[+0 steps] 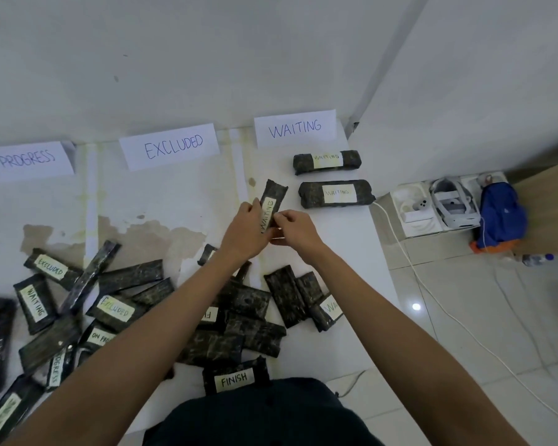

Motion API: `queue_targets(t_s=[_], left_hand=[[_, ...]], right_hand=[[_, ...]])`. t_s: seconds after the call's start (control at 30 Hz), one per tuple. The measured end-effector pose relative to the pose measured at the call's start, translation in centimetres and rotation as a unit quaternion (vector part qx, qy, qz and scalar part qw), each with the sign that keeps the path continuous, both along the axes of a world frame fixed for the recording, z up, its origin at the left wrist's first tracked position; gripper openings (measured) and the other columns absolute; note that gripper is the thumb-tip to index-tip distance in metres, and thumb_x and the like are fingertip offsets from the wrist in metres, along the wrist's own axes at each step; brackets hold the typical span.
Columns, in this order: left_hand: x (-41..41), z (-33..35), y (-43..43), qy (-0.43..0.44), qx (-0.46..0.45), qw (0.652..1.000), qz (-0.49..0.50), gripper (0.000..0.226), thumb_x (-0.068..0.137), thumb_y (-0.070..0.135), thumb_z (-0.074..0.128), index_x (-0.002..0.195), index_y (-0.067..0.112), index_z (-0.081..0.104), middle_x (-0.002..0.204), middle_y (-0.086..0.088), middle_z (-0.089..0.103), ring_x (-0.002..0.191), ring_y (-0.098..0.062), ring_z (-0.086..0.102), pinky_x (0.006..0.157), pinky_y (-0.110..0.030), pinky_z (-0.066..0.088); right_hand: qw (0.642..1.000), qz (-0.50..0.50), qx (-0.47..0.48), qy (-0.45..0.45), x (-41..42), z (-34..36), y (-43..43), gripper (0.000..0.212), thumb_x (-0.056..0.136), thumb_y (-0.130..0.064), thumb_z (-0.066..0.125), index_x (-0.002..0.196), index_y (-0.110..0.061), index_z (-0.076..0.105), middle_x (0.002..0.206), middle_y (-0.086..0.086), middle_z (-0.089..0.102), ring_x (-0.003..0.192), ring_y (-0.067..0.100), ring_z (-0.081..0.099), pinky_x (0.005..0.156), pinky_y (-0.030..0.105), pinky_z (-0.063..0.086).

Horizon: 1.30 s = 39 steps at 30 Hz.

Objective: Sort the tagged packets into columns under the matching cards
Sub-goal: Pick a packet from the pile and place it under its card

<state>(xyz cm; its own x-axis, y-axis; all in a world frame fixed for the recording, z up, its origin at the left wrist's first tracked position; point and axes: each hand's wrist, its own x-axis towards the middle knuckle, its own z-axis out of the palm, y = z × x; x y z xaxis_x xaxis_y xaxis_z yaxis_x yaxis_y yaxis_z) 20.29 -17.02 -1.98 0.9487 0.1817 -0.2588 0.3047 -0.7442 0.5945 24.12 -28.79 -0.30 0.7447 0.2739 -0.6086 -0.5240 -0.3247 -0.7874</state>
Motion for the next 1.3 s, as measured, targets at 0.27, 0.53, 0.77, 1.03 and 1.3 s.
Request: queue_targets(t_s=[0.27,0.53,0.77,1.03,1.3], left_hand=[[7.9,-1.2,4.0,-0.018,0.129,0.991,-0.025,0.058,0.077,-0.001,0.055,0.133,0.01,0.044,0.121,-0.014,0.053,0.108,-0.037,0.045,0.086,-0.041,0.037],[13.2,-4.1,5.8,0.017,0.145,0.985,-0.09,0.058,0.08,-0.003,0.059,0.135,0.011,0.045,0.121,-0.018,0.044,0.106,-0.034,0.045,0.087,-0.039,0.038],[14.2,-5.1,5.8,0.023,0.114,0.987,-0.113,0.069,0.075,0.005,0.072,0.137,0.009,0.043,0.122,-0.017,0.046,0.109,-0.034,0.042,0.09,-0.041,0.041],[12.7,-3.6,6.1,-0.022,0.121,0.988,-0.098,0.067,0.078,0.013,0.07,0.138,0.014,0.042,0.133,-0.012,0.042,0.12,-0.034,0.036,0.1,-0.042,0.029],[4.2,-1.9,7.9,-0.01,0.03,0.994,-0.102,0.039,0.088,0.01,0.056,0.127,0.014,0.055,0.122,-0.013,0.052,0.113,-0.031,0.048,0.097,-0.04,0.038]], right_hand=[[0.953,0.108,-0.194,-0.205,6.9,-0.5,-0.9,0.03,0.089,-0.019,0.057,0.118,-0.01,0.058,0.11,0.004,0.06,0.1,0.016,0.055,0.086,0.025,0.043],[0.836,0.185,-0.357,-0.373,13.1,-3.8,-3.3,0.05,0.086,-0.018,0.06,0.134,-0.01,0.048,0.148,0.017,0.036,0.135,0.039,0.032,0.107,0.052,0.033],[0.795,0.253,-0.395,-0.385,14.2,-5.3,-4.2,0.053,0.091,-0.025,0.054,0.141,-0.013,0.039,0.152,0.013,0.03,0.141,0.039,0.022,0.11,0.057,0.022],[0.815,0.249,-0.34,-0.397,13.8,-3.7,-4.3,0.058,0.088,-0.015,0.058,0.142,-0.009,0.037,0.151,0.018,0.031,0.142,0.038,0.02,0.114,0.049,0.019],[0.819,0.28,-0.24,-0.439,8.8,-1.0,-3.0,0.032,0.083,-0.007,0.059,0.116,-0.006,0.062,0.12,0.014,0.061,0.115,0.033,0.051,0.099,0.047,0.042]])
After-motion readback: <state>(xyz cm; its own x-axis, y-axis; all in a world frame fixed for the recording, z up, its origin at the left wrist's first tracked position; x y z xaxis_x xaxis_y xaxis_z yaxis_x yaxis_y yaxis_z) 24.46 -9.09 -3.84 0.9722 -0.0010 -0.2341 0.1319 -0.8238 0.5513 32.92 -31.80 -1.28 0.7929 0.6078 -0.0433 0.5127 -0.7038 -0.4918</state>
